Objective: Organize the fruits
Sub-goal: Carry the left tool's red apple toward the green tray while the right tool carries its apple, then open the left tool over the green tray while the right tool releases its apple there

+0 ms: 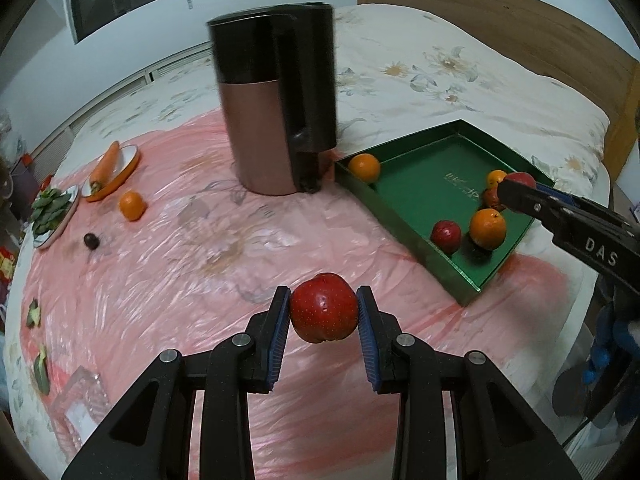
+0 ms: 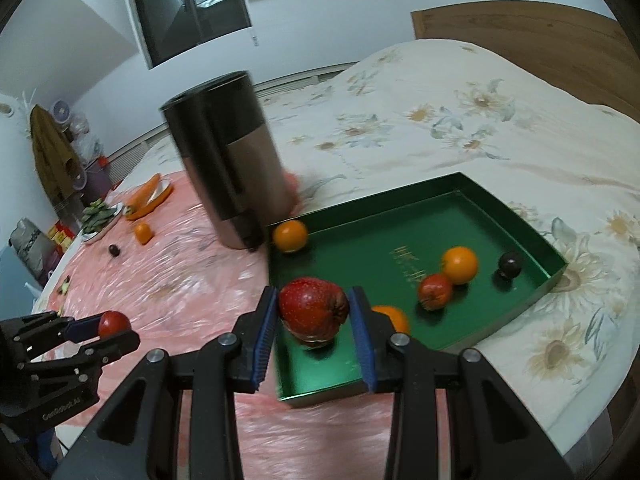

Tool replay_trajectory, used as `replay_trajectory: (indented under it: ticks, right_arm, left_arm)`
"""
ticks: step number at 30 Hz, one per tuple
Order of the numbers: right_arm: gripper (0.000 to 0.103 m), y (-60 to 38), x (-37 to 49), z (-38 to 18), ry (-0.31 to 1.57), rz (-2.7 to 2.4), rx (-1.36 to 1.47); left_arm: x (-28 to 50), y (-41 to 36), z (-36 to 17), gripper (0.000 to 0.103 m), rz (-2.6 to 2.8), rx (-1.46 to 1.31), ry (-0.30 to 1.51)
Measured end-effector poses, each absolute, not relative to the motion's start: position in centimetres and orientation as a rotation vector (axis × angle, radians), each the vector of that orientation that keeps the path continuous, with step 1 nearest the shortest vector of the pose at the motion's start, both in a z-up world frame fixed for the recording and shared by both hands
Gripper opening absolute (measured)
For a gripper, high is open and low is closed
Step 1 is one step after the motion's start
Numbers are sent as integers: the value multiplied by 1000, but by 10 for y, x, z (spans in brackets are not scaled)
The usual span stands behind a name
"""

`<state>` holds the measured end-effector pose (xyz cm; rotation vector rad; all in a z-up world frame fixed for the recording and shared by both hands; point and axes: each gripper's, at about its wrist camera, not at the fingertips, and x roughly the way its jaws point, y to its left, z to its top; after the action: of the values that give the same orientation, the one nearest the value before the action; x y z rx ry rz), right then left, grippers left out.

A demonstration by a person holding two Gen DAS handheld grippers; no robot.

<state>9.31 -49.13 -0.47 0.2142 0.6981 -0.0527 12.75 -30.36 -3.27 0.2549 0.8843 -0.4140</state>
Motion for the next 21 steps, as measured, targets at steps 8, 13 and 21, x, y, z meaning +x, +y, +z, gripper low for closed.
replay_trajectory:
  ticks: [8,13,21]
  right_arm:
    - [44,-524,106,-8,693,-116,231]
    - [44,-539,114,-15,701,-144,231]
    - [44,-558,128,-27,722,-178,233]
  left_arm:
    - [139,-335,-33,28,-456,274,872]
    - [145,-352,-34,28,-479,282,864]
    - [155,-382,-36,28,-516,290,858]
